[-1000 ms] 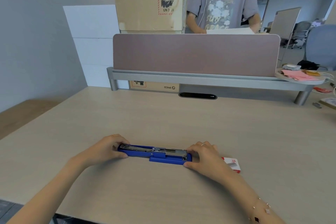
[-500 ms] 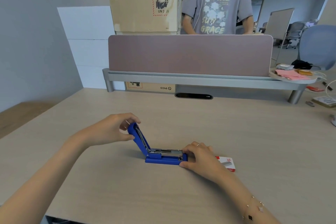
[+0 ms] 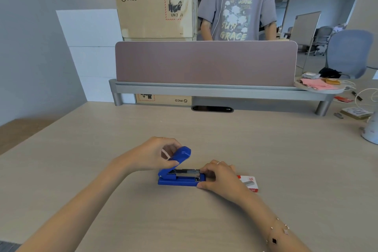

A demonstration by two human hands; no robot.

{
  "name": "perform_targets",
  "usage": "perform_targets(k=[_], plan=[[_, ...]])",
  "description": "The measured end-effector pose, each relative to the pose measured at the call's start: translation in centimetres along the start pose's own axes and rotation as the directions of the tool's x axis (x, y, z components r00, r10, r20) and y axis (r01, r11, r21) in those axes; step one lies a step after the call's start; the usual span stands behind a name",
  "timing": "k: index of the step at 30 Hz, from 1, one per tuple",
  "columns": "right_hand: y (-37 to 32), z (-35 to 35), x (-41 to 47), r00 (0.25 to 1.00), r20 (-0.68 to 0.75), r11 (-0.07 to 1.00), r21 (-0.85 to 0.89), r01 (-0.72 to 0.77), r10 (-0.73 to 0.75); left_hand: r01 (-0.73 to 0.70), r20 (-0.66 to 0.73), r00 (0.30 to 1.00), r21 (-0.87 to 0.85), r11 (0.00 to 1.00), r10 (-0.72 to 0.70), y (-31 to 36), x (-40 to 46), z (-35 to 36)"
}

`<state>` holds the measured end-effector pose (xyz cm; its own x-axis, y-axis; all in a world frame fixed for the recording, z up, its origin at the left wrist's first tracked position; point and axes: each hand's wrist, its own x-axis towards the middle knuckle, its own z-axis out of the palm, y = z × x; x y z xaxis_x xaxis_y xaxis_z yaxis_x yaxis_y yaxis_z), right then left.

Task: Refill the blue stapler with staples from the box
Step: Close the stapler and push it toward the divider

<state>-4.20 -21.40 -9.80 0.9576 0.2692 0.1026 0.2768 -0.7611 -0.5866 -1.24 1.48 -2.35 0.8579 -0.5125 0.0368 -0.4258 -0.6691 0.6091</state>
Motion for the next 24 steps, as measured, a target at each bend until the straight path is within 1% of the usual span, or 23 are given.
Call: perform_targets(k=[10, 17, 21, 24], plan=[[-0.1, 0.0, -0.1, 1.000, -0.008, 1.000, 0.019, -0.008, 0.009, -0.031, 0.036, 0.999, 0.054, 0.998, 0.029, 0.2, 0.7, 1.6], [-0.3, -0.2, -0.2, 1.000, 0.001, 1.000, -0.005, -0.010, 0.010, -0.091, 0.108, 0.991, 0.177, 0.980, 0.073, 0.5, 1.1, 2.3], [-0.4, -0.3, -0.2, 1.000, 0.015, 1.000, -0.019, -0.003, 0.004, -0.094, 0.122, 0.990, 0.174, 0.980, 0.073, 0.3, 1.2, 2.4], [-0.4, -0.5, -0.1, 1.000, 0.019, 0.998, -0.061, -0.009, 0.010, -0.082, 0.122, 0.991, 0.168, 0.982, 0.061, -0.1, 1.1, 2.4]])
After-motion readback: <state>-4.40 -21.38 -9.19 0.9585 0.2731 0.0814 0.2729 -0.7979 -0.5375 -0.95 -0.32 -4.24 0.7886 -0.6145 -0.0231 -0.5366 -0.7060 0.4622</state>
